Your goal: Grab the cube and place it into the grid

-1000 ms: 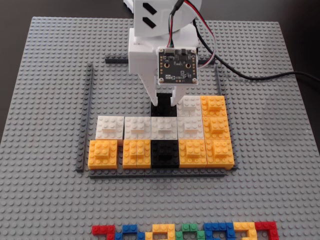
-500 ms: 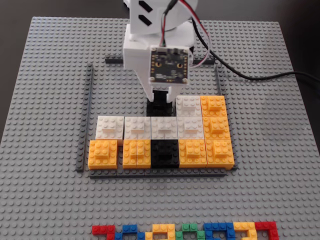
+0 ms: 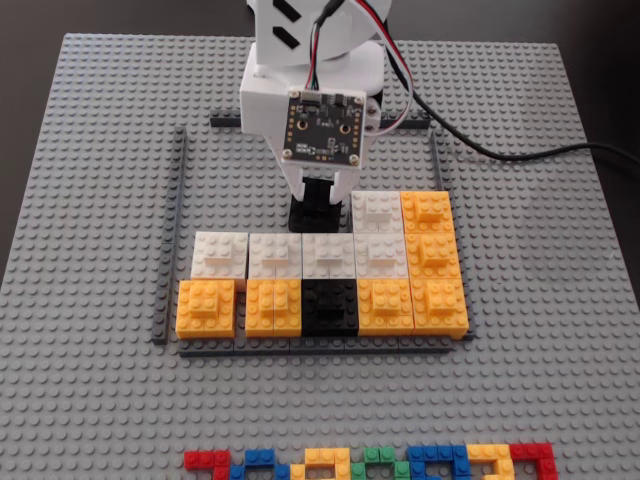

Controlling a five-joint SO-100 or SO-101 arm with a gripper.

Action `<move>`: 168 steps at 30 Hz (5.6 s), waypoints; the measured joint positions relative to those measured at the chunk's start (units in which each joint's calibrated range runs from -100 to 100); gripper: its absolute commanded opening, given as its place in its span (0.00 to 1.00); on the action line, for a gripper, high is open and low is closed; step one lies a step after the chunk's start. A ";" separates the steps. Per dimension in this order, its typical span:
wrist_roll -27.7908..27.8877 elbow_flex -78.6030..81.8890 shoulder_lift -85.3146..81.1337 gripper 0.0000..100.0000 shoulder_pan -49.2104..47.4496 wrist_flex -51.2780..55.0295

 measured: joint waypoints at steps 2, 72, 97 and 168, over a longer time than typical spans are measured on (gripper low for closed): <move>-0.20 0.00 -0.42 0.01 -0.22 0.00; -1.47 2.21 -1.44 0.19 -1.02 -2.88; -0.44 2.47 -6.28 0.17 1.17 -1.42; -0.05 12.36 -9.75 0.07 -1.02 -4.15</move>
